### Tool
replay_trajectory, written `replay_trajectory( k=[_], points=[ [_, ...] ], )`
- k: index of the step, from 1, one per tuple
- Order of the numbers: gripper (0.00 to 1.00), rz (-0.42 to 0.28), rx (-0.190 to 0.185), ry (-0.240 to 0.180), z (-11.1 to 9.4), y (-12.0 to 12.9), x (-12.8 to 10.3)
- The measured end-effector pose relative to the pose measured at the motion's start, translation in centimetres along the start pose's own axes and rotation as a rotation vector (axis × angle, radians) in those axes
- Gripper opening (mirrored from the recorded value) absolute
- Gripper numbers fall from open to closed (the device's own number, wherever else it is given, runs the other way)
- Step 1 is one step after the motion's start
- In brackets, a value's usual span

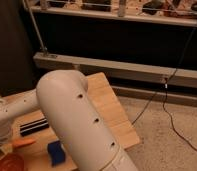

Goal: Place the pepper in the ceramic cup

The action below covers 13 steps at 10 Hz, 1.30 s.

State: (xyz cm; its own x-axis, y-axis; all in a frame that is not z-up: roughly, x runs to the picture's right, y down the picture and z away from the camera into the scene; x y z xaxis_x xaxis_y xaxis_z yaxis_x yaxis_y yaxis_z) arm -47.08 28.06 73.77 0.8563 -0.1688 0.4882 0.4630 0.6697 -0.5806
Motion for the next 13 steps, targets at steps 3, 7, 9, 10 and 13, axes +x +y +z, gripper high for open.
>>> replay_trajectory(
  k=[3,7,9,10,13],
  points=[
    [0.52,0.007,-0.015,0.001,1.2,0.2,0.2],
    [0.12,0.007,-0.01,-0.001,1.2,-0.1,0.4],
    [0.0,-0.006,0.001,0.002,0.5,-0.3,0.4],
    [0.0,-0.009,0.011,-0.003,-0.2,-0.6,0.1],
    [0.0,0.02,0.081,-0.071,-4.9,-3.0,-1.0]
  ],
)
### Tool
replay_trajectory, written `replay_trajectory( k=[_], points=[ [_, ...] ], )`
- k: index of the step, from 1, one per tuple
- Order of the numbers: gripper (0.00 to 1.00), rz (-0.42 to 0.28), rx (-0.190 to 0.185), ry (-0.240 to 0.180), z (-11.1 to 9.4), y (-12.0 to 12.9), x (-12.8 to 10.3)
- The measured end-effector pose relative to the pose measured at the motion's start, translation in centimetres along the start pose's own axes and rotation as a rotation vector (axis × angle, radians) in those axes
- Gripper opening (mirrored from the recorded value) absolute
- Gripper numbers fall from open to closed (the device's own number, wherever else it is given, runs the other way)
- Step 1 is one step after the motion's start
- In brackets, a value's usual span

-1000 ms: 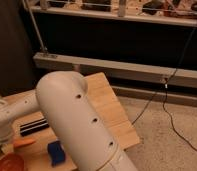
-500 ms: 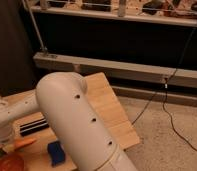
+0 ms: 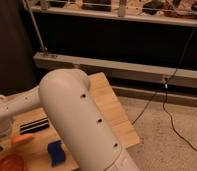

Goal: Place the pepper in the ceramic cup

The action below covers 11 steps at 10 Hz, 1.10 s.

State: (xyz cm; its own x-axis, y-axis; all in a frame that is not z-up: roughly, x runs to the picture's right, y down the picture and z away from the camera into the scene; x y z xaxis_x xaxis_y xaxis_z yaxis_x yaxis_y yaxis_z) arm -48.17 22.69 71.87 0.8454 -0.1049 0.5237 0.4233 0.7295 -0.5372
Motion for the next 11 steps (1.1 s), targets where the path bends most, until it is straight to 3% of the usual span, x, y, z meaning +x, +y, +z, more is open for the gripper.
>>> replay_trajectory(
  k=[5,9,11],
  points=[
    [0.0,0.077,0.111,-0.112,-6.4,-6.0,-0.4],
    [0.0,0.21,0.227,-0.251,-11.1,-12.3,0.5],
    [0.0,0.243,0.252,-0.324,-12.4,-14.0,-0.6]
  ],
)
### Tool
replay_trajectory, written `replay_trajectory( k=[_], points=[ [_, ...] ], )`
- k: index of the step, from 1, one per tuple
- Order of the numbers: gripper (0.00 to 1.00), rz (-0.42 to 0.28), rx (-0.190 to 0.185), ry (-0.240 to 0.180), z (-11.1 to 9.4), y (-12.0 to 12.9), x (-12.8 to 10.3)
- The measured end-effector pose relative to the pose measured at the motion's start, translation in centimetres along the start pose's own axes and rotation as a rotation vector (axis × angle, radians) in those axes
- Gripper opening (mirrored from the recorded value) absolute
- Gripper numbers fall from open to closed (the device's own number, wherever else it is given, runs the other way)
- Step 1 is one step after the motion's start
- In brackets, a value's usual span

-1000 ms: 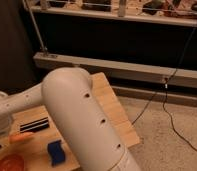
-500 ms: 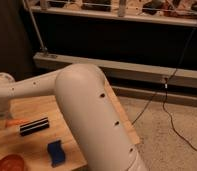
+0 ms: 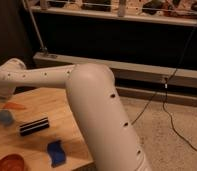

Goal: Place the pepper in the ceramic cup

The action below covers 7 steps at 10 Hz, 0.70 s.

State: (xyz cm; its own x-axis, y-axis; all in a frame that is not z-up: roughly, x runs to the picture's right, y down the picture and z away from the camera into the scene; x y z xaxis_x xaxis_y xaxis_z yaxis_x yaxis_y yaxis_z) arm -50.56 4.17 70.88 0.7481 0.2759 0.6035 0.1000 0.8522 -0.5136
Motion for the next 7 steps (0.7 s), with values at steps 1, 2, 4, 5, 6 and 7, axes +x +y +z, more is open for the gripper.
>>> replay_trajectory(
  k=[1,2,4,5,6,7],
  points=[
    [0.0,0.013,0.006,-0.041,-0.1,-0.5,-1.0],
    [0.0,0.016,0.005,-0.088,0.1,-0.6,-2.2],
    [0.0,0.012,-0.002,-0.139,0.6,-0.3,-3.6],
    [0.0,0.005,-0.008,-0.157,0.9,-0.1,-4.2],
    [0.0,-0.007,-0.013,-0.166,1.3,0.1,-4.7],
    [0.0,-0.022,-0.02,-0.167,1.7,0.5,-5.1]
  ],
)
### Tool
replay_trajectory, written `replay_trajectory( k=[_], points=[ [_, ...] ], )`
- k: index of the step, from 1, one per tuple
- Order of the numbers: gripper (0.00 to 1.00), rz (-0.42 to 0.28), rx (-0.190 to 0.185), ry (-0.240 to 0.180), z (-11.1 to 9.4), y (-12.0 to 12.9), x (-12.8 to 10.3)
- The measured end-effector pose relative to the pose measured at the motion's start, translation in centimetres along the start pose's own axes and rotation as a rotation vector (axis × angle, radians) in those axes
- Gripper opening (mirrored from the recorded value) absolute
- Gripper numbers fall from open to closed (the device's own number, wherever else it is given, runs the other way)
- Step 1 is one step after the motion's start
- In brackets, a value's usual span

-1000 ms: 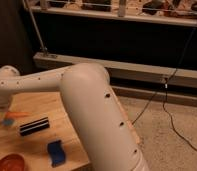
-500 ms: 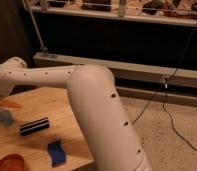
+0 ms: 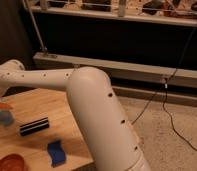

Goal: Place the pepper in the ceramic cup

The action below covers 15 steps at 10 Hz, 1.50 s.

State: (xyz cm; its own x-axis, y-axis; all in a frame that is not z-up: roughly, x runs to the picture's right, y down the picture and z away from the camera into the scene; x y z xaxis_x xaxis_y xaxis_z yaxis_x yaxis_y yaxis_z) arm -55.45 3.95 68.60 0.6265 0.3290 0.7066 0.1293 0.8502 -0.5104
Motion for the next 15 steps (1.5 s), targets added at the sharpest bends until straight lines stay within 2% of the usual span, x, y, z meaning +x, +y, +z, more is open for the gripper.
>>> replay_trajectory(
  k=[2,6,15],
  points=[
    [0.0,-0.06,-0.038,0.024,2.1,1.6,-0.9],
    [0.0,-0.092,-0.08,0.043,4.6,2.2,-0.7],
    [0.0,-0.124,-0.132,0.004,7.5,2.6,0.2]
  ],
)
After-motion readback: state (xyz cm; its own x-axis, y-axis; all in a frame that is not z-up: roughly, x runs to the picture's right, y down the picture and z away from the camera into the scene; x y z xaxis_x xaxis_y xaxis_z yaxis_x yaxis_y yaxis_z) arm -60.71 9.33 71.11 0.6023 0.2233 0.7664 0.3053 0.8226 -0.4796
